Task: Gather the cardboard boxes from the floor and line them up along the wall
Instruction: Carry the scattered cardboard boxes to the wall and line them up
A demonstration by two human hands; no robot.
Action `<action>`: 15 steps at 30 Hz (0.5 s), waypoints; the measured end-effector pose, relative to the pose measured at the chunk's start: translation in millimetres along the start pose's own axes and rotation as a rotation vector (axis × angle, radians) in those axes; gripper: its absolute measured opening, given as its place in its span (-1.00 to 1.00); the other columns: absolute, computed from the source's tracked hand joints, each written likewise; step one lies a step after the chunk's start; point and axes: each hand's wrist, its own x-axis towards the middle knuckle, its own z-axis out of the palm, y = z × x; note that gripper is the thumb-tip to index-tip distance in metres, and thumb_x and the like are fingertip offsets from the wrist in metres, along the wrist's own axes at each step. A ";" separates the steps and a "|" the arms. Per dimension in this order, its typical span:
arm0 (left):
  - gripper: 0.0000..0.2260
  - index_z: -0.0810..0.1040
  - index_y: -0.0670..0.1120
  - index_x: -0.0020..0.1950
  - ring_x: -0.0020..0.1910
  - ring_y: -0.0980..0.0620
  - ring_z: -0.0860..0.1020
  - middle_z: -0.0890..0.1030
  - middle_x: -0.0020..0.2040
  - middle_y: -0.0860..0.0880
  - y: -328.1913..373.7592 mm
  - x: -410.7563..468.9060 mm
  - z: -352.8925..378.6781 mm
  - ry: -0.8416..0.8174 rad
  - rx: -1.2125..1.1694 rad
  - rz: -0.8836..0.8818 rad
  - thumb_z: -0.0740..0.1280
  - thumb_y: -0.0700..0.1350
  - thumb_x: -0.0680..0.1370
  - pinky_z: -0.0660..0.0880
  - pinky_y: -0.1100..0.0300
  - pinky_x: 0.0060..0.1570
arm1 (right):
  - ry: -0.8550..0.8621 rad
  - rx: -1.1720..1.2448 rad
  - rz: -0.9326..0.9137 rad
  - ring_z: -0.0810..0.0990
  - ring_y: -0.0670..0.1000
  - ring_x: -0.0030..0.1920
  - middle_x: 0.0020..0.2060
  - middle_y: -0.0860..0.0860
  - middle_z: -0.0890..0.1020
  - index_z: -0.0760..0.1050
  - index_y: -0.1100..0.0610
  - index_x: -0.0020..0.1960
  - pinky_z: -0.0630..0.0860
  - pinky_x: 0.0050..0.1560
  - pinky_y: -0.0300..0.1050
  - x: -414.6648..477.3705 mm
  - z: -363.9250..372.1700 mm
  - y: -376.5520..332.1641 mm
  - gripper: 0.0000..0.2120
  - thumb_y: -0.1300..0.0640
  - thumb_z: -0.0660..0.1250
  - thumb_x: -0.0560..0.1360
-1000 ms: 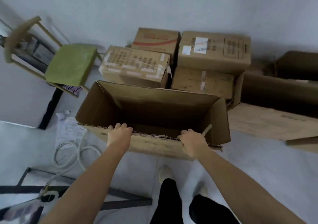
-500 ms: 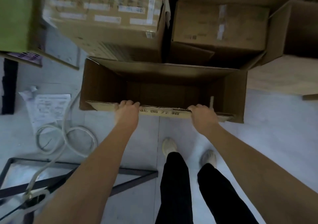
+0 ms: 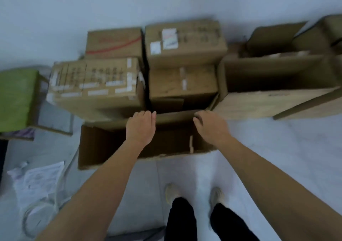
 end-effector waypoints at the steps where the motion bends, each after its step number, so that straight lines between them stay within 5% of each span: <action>1: -0.59 0.42 -0.04 -0.26 -0.39 0.03 0.46 0.46 -0.37 0.03 19.1 7.7 -19.7 0.040 -0.029 0.028 0.00 0.06 0.69 0.51 0.07 -0.34 | 0.044 0.012 0.024 0.56 0.05 0.15 0.14 0.01 0.59 0.49 0.03 0.32 0.46 0.09 -0.08 -8.7 -24.6 6.2 -0.68 -0.06 0.11 0.69; 8: -0.59 0.38 -0.05 -0.35 -0.48 -0.01 0.40 0.37 -0.47 0.05 212.6 16.5 -176.5 0.292 -0.152 0.319 0.12 -0.01 0.69 0.15 0.19 -0.51 | 0.450 0.124 0.223 0.56 -0.02 -0.20 -0.24 -0.07 0.59 0.56 0.01 0.03 0.52 -0.13 -0.03 -115.8 -201.5 81.3 -0.70 -0.09 0.11 0.67; 12: -0.55 0.57 -0.16 -0.27 -0.33 -0.13 0.54 0.60 -0.32 -0.15 329.8 -22.8 -220.2 0.327 -0.164 0.462 0.11 0.01 0.69 0.28 0.15 -0.32 | 0.580 0.117 0.310 0.51 0.00 -0.34 -0.39 -0.06 0.51 0.43 0.01 -0.23 0.34 -0.35 -0.10 -207.6 -258.9 146.2 -0.61 -0.11 0.07 0.68; 15: -0.46 0.49 -0.14 -0.34 -0.37 -0.07 0.55 0.55 -0.39 -0.09 424.9 -70.6 -227.2 0.296 -0.153 0.575 0.02 0.08 0.70 0.40 0.12 -0.34 | 0.601 0.096 0.438 0.49 -0.02 -0.31 -0.33 -0.04 0.53 0.43 0.02 -0.22 0.39 -0.27 -0.08 -301.4 -283.7 209.5 -0.57 -0.14 0.01 0.69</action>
